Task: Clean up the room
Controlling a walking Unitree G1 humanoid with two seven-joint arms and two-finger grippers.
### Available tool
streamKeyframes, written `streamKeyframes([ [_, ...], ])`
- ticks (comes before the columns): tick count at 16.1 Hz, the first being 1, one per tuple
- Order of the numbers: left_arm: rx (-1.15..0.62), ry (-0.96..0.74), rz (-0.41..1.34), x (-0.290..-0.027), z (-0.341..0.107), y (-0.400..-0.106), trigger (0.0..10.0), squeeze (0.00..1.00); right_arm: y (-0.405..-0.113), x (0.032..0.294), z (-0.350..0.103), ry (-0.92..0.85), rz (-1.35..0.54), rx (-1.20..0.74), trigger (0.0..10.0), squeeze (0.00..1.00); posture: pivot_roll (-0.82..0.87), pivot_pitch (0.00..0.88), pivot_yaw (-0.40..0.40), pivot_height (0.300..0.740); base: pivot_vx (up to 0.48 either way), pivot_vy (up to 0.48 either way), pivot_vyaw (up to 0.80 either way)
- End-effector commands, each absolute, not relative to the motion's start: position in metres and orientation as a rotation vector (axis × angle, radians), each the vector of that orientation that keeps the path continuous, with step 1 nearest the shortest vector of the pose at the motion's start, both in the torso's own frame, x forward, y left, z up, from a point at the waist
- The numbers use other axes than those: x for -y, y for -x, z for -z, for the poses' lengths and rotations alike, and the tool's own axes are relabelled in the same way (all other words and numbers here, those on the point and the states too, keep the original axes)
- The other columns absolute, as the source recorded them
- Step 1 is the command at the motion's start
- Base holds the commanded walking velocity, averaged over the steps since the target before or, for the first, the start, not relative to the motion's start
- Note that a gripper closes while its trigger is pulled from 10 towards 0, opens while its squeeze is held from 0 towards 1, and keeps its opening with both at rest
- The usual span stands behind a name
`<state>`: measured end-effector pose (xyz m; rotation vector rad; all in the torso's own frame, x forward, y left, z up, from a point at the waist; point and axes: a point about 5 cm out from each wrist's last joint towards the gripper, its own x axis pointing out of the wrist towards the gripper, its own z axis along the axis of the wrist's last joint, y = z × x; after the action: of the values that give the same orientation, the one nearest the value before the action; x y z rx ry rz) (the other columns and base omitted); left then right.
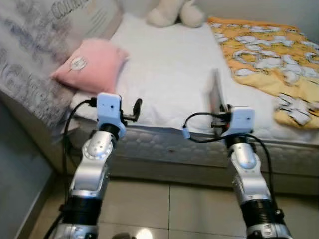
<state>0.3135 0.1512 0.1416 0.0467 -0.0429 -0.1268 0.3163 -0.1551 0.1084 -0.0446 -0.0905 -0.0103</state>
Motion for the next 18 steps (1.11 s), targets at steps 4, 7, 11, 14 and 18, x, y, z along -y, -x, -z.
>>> streamKeyframes([
  [4, 0.057, -0.051, 0.137, -0.1475, -0.1458, -0.3150, 10.0, 0.00, -0.3209, 0.1500, -0.1193, 0.036, -0.021, 0.149, 0.0, 0.03, 0.06, 0.000, -0.028, 0.723, 0.441, 0.000, 0.00],
  [7, 0.055, -0.049, 0.136, -0.1478, -0.1458, -0.3154, 10.0, 0.00, -0.3214, 0.1496, -0.1188, 0.031, -0.022, 0.147, 0.0, 0.03, 0.05, 0.000, -0.028, 0.723, 0.434, 0.000, 0.00],
  [11, 0.051, -0.040, 0.131, -0.1479, -0.1458, -0.3161, 10.0, 0.00, -0.3216, 0.1494, -0.1182, 0.029, -0.028, 0.146, 0.0, 0.03, 0.05, 0.000, -0.027, 0.723, 0.340, 0.337, 0.00],
  [14, 0.050, -0.042, 0.130, -0.1482, -0.1457, -0.3167, 10.0, 0.00, -0.3221, 0.1486, -0.1182, 0.027, -0.030, 0.147, 0.0, 0.03, 0.06, 0.000, -0.027, 0.723, 0.306, 0.370, 0.00],
  [18, 0.049, -0.042, 0.132, -0.1474, -0.1458, -0.3172, 10.0, 0.00, -0.3223, 0.1484, -0.1177, 0.026, -0.034, 0.146, 0.0, 0.03, 0.05, 0.000, -0.026, 0.723, 0.307, 0.368, 0.00],
])
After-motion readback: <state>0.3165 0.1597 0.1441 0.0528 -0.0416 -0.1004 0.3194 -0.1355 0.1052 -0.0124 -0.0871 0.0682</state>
